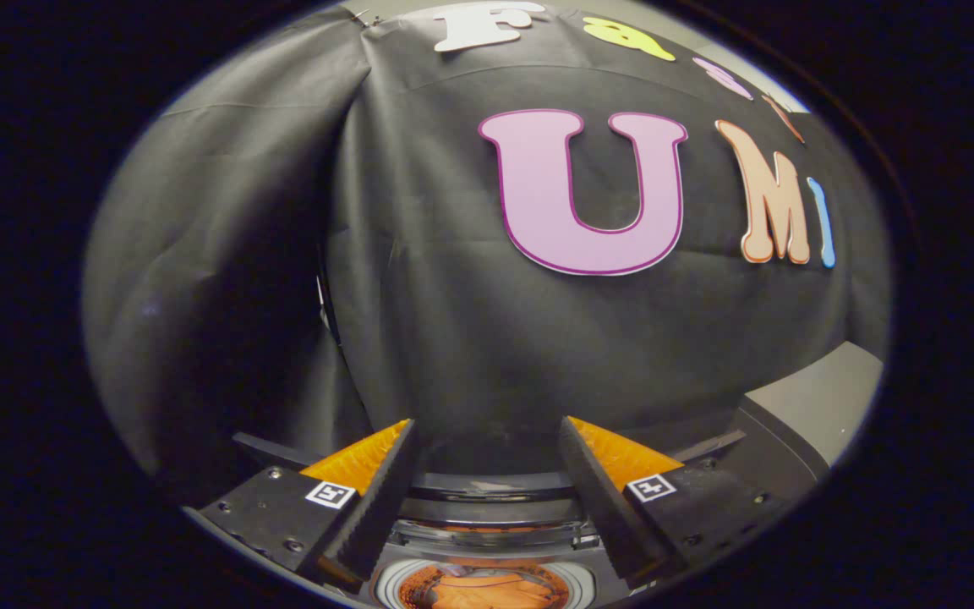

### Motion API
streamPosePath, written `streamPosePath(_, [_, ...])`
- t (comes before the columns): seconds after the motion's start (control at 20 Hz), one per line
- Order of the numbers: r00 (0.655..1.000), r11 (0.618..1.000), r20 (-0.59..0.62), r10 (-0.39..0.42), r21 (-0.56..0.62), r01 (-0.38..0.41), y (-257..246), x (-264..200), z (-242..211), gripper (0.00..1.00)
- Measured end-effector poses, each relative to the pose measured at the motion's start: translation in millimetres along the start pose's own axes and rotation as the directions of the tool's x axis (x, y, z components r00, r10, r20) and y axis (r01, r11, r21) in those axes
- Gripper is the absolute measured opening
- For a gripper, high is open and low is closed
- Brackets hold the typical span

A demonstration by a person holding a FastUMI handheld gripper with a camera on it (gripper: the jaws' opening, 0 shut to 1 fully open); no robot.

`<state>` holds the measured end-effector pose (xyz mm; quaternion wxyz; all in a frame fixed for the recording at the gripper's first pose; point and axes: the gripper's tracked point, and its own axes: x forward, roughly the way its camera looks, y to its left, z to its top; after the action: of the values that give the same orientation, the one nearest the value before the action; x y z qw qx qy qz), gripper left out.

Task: Put the clothes into the washing machine and then close the washing machine lid.

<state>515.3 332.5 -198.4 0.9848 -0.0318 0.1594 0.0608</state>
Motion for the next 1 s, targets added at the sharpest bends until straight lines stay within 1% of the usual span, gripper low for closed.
streamPosePath(0.4, [1.0, 1.0, 0.016, 0.008, 0.001, -0.008, 0.2, 2.2, -1.1, 1.0])
streamPosePath(0.75, [0.999, 1.0, 0.046, -0.002, -0.001, 0.002, -1.4, 3.7, 0.6, 1.0])
streamPosePath(1.0, [0.995, 1.0, 0.096, -0.011, 0.002, 0.011, -2.0, 3.8, 5.5, 1.0])
